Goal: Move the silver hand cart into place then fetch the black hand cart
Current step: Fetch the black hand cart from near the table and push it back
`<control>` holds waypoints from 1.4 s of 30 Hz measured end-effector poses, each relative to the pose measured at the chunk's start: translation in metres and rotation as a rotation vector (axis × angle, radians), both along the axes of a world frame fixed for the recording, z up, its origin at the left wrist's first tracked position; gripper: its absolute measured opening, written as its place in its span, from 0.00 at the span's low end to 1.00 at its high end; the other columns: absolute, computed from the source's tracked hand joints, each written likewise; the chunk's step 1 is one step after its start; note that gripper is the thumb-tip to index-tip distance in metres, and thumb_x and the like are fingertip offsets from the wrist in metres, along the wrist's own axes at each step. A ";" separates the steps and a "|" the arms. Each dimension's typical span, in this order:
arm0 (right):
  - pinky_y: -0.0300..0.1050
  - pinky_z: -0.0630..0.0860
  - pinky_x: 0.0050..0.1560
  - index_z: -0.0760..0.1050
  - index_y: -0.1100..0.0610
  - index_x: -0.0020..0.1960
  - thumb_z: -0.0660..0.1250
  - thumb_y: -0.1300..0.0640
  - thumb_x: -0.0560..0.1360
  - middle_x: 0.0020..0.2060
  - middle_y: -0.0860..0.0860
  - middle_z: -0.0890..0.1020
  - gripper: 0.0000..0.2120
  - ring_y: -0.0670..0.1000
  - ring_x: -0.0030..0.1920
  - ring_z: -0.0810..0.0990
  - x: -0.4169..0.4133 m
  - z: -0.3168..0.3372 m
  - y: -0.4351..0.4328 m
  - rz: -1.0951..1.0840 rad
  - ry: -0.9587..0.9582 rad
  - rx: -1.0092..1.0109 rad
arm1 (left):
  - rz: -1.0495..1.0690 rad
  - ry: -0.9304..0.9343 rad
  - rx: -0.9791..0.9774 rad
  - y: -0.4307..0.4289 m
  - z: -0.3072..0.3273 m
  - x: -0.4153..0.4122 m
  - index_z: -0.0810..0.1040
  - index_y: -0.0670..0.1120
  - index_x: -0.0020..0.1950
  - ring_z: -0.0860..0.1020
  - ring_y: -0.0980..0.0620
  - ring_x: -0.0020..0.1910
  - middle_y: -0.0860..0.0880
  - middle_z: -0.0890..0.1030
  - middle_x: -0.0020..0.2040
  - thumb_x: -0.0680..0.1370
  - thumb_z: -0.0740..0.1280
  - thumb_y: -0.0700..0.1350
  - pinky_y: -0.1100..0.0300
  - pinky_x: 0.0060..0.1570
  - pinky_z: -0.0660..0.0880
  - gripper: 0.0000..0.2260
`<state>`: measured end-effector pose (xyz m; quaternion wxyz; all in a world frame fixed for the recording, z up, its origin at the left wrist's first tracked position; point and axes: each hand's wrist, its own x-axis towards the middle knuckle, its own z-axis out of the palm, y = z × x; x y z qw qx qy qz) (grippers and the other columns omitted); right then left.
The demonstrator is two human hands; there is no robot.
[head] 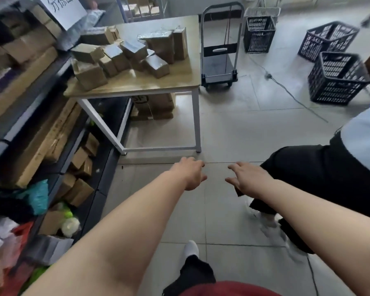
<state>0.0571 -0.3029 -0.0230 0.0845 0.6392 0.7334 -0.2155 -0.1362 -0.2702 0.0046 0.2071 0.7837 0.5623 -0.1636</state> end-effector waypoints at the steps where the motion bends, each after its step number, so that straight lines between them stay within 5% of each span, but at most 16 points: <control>1: 0.53 0.67 0.65 0.63 0.53 0.71 0.55 0.41 0.78 0.68 0.52 0.70 0.26 0.56 0.67 0.68 -0.001 0.003 0.013 -0.012 -0.013 0.013 | -0.035 -0.009 0.010 0.018 0.001 0.000 0.63 0.49 0.73 0.61 0.44 0.70 0.45 0.65 0.72 0.79 0.58 0.55 0.46 0.65 0.64 0.23; 15: 0.51 0.65 0.66 0.62 0.51 0.71 0.55 0.39 0.77 0.68 0.50 0.68 0.26 0.56 0.68 0.66 0.026 0.020 0.177 -0.199 0.047 0.151 | -0.216 -0.052 0.132 0.230 0.030 0.043 0.63 0.47 0.73 0.63 0.43 0.69 0.45 0.67 0.71 0.79 0.59 0.53 0.47 0.66 0.65 0.23; 26: 0.52 0.64 0.65 0.64 0.52 0.70 0.55 0.40 0.77 0.67 0.52 0.69 0.26 0.56 0.67 0.67 0.111 0.060 0.334 -0.144 0.055 0.229 | -0.047 -0.090 0.187 0.358 0.063 0.107 0.64 0.49 0.72 0.63 0.44 0.69 0.46 0.67 0.71 0.79 0.60 0.54 0.46 0.65 0.65 0.23; 42: 0.53 0.64 0.65 0.63 0.52 0.71 0.56 0.41 0.77 0.69 0.52 0.69 0.25 0.55 0.68 0.66 0.192 0.065 0.584 -0.157 0.025 0.238 | -0.087 -0.069 0.204 0.608 0.050 0.190 0.65 0.49 0.71 0.63 0.43 0.69 0.45 0.67 0.71 0.79 0.59 0.55 0.48 0.65 0.63 0.22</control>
